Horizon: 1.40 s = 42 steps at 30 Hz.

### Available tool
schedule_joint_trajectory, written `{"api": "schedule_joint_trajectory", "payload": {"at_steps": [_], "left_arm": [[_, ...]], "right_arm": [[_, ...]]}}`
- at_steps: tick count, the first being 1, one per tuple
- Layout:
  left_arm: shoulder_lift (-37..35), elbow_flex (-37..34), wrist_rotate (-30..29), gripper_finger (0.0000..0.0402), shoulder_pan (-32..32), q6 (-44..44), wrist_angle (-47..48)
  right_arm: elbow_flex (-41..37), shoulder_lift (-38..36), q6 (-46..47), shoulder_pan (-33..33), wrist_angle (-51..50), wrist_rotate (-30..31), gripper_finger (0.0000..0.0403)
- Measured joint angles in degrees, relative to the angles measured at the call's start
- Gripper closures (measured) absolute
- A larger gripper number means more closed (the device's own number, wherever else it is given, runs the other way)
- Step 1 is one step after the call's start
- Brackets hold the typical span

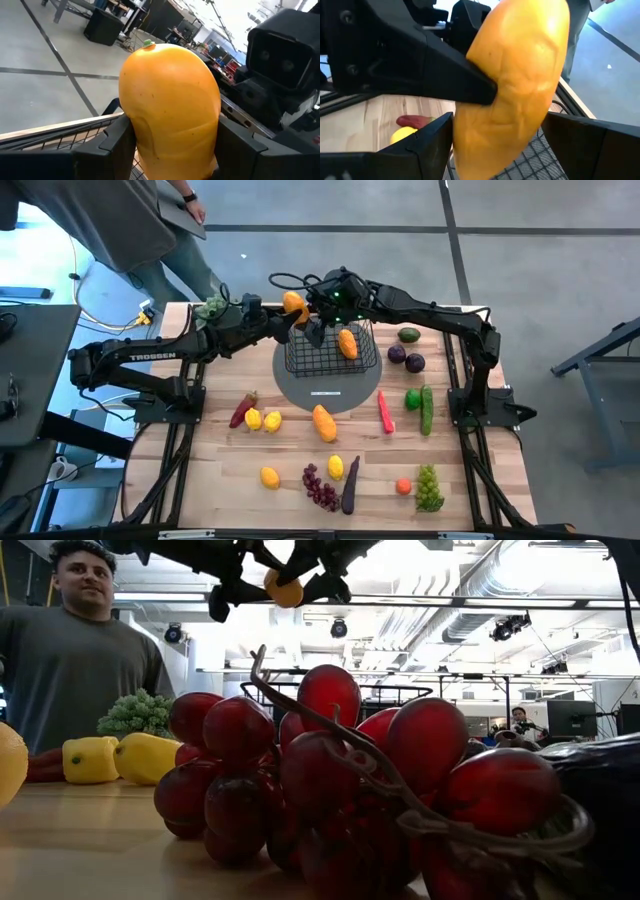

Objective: Build produce basket
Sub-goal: Put the bottom yellow mango into the black wire basket

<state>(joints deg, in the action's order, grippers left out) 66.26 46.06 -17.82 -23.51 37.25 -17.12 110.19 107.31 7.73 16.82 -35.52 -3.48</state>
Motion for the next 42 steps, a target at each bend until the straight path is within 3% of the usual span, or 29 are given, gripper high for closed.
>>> {"api": "schedule_joint_trajectory", "payload": {"at_steps": [6,15,27,37,42], "left_arm": [[0.00,0.00,-0.81,0.0196,0.09,1.40,-0.46],[0.00,0.00,-0.96,0.0168,0.07,1.62,-0.26],[0.01,-0.07,0.35,0.0146,0.09,1.66,0.20],[0.01,-0.07,1.39,0.0092,-0.62,2.91,1.71],[-0.09,0.00,3.84,0.0083,-1.86,1.64,2.67]], "right_arm": [[0.00,0.80,0.90,0.00,0.33,0.50,0.0144],[0.00,0.94,1.50,-0.04,0.20,0.55,0.0234],[0.00,0.83,-0.33,-0.02,-2.28,-0.03,0.0240],[0.00,0.76,0.01,2.00,-7.20,1.50,0.0242],[-0.02,0.92,1.30,3.93,-9.49,1.59,0.0242]]}}
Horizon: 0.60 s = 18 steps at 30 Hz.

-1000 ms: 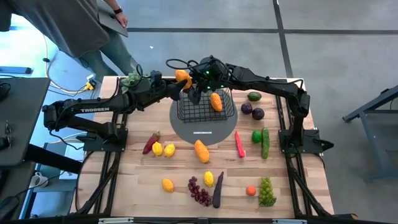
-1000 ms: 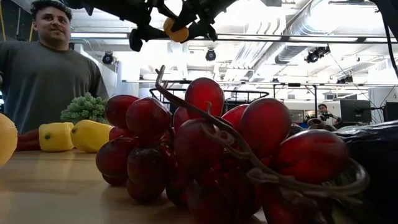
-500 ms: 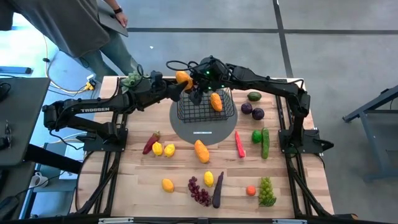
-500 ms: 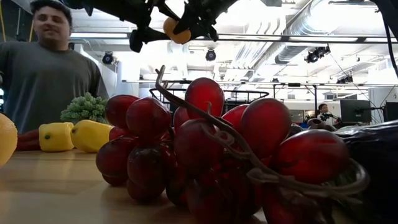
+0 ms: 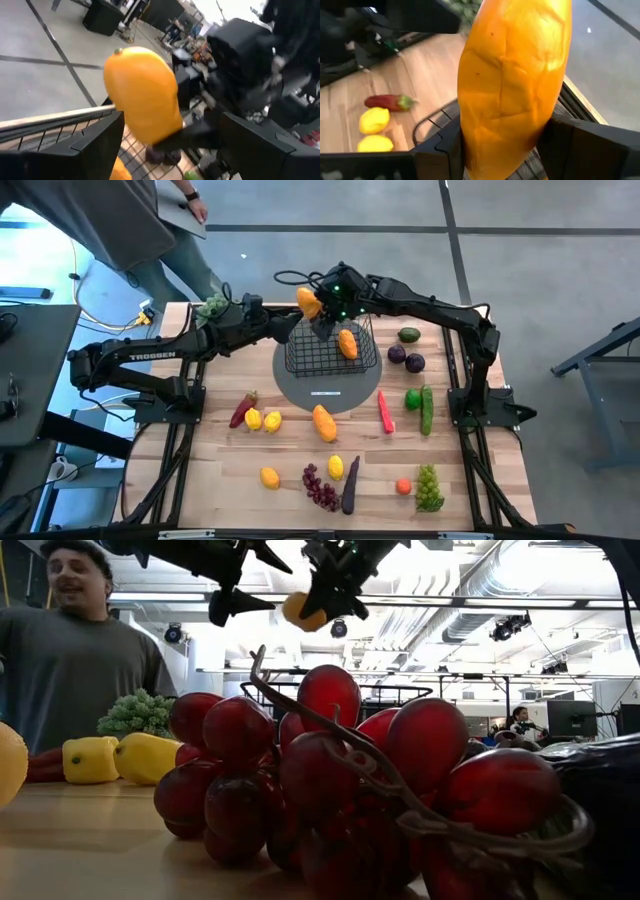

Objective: Build produce basket
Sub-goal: Put the bottom yellow mango into the black wire basket

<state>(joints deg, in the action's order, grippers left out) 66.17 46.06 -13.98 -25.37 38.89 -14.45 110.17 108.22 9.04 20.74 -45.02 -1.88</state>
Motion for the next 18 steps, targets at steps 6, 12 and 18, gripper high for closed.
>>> {"api": "schedule_joint_trajectory", "payload": {"at_steps": [6,12,18], "left_arm": [[0.00,0.00,2.12,0.0087,-1.04,-2.30,2.35],[0.00,0.00,2.42,0.0087,-1.11,-6.50,6.58],[0.00,0.00,4.92,0.0087,-1.11,-11.52,10.83]], "right_arm": [[0.00,0.00,1.95,2.17,-5.31,0.01,0.0243],[0.00,0.00,5.53,3.42,-12.00,1.65,0.0243],[-0.88,-0.06,8.41,3.21,-15.82,4.91,0.0244]]}}
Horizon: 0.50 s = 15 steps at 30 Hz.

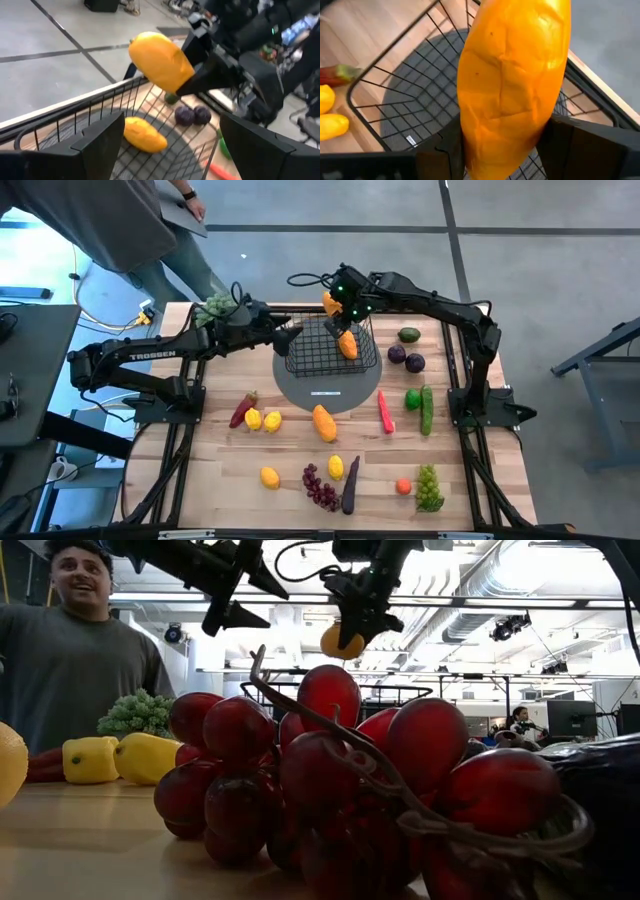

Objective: Build produce basket
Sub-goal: Put the bottom yellow mango into the black wire basket

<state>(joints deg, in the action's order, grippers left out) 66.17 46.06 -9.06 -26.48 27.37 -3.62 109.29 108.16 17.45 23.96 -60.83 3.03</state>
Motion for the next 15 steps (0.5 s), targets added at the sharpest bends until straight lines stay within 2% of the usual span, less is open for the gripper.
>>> {"api": "schedule_joint_trajectory", "payload": {"at_steps": [15], "left_arm": [[-3.85,0.00,1.49,0.0087,0.02,-7.67,12.00]], "right_arm": [[-14.44,0.02,13.14,-1.17,2.56,-0.53,0.0244]]}}
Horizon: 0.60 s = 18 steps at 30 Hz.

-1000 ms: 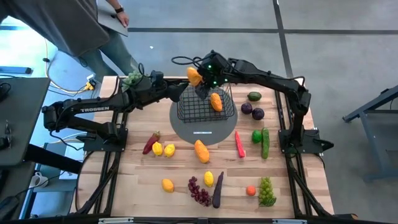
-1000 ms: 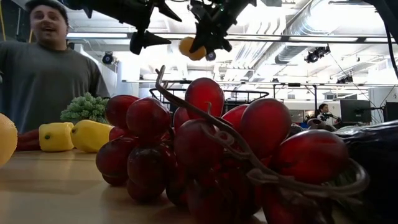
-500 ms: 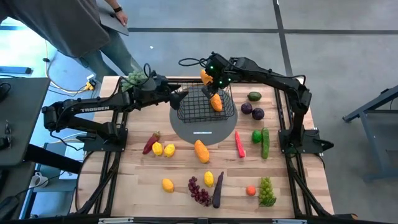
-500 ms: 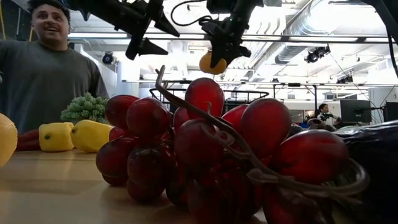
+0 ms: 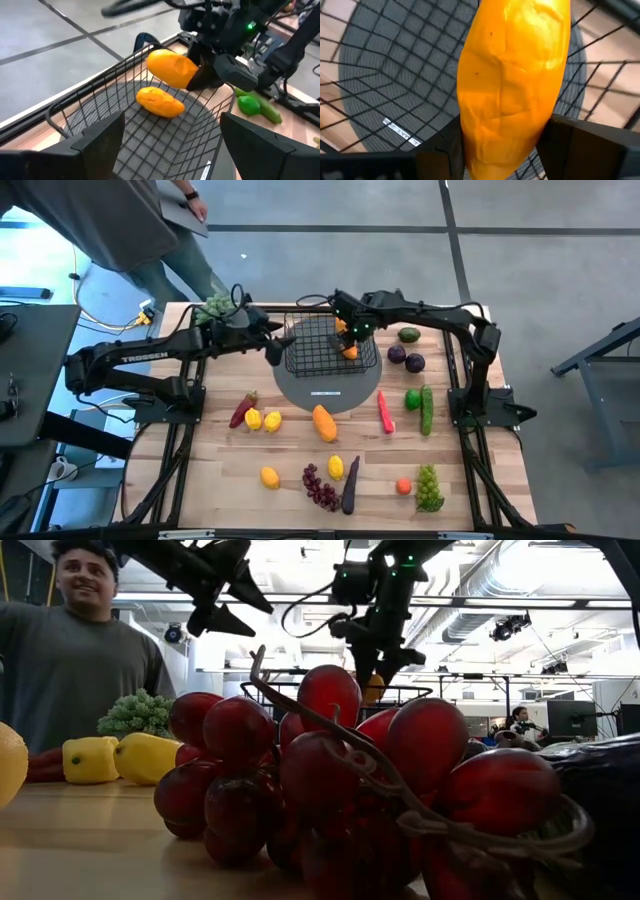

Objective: Build produce basket
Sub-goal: Put the bottom yellow mango into the black wire basket

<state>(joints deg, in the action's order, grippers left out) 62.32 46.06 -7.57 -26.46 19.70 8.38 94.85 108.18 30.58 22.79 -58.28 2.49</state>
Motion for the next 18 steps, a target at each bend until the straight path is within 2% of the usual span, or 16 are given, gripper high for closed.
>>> {"api": "schedule_joint_trajectory", "payload": {"at_steps": [9,18], "left_arm": [[-0.32,0.00,0.67,0.0087,0.03,-1.48,3.55],[-0.32,0.00,4.10,0.0087,0.04,-2.42,3.89]], "right_arm": [[-7.16,0.00,4.76,-1.20,3.34,-1.72,0.0242],[-8.86,0.00,6.80,-1.03,4.81,-3.38,0.0183]]}}
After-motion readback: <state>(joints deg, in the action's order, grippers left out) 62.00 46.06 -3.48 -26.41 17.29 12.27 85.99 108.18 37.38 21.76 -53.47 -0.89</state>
